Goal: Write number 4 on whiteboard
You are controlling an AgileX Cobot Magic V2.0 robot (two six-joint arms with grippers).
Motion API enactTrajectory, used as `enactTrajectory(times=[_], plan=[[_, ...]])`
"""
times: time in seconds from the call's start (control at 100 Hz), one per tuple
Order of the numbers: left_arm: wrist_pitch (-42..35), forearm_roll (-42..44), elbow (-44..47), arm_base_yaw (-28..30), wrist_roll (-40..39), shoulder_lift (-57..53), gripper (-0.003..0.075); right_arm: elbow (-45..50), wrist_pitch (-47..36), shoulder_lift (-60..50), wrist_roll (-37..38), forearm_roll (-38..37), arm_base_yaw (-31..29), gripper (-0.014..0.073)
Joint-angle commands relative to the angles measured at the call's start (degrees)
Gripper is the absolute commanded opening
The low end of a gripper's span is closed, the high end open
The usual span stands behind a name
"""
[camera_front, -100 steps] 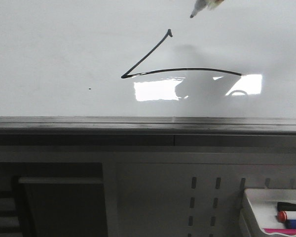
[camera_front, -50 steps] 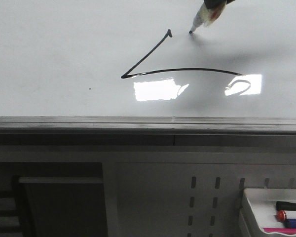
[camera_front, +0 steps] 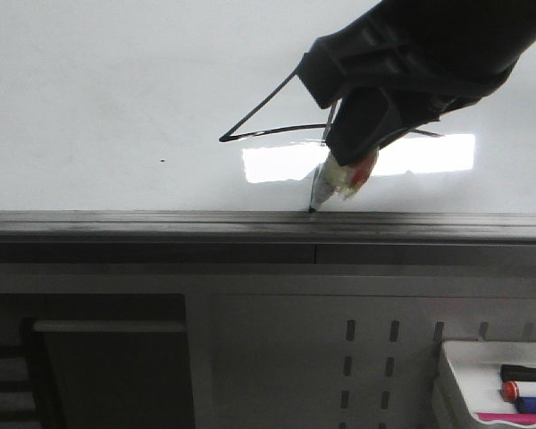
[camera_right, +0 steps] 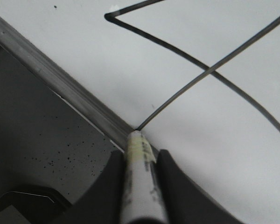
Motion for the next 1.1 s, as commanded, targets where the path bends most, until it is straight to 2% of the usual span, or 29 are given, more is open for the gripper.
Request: enactTrajectory(times=[0.0,0.21,0.28,0.35,0.46,0.53,0.64,0.74,0.9,1.09], plan=[[-3.88,-1.32,-1.76,-0.53,-0.42,0.20,-0.0020,-2.31,-0.67,-1.66,-0.33,-1.38,-0.24,-0.0051],[-4.42,-1.89,-1.76,-0.53,-0.42,0.20,-0.0017,-6.68,-0.79,-7.40,-0.33,-1.86,0.79,-0.0051],[-4.55,-4.53,-1.91,-0.53,-0.42,0.55,0.0010,-7.66,-0.67,-9.79,-0.33,-2.21,1.76,-0.0051],[-3.00,-6.39,-2.99,-0.53,-0.31,1.67,0.0097,-7.77,-0.82,-11.81,-1.08,-2.94,3.09,-0.0051],[4.75,-6.54,-7.21,-0.82,3.19,5.81,0.0280,-7.67,1.11,-13.83,-4.58,-2.94,5.92,-0.0051],[8.11,-7.49,-10.32,-2.84,6.98,9.27,0.0342,-7.67,2.82,-14.26,-8.89,-2.94,8.24,-0.0052],[15.16,-9.80,-15.45,-7.55,17.93,15.52,0.0347,-7.56,4.16,-14.15,-14.44,-2.94,12.55,-0.0057],[20.08,-10.35,-20.06,-12.25,24.80,21.05,0.0347,-7.56,2.67,-14.15,-15.18,-2.94,15.54,-0.0057],[20.51,-10.35,-25.01,-19.49,29.85,28.08,0.0347,-7.56,1.87,-14.15,-15.31,-2.94,17.81,-0.0057],[17.84,-10.35,-28.51,-24.37,30.13,34.11,0.0347,-7.56,2.53,-14.27,-19.50,0.79,19.79,-0.0057]])
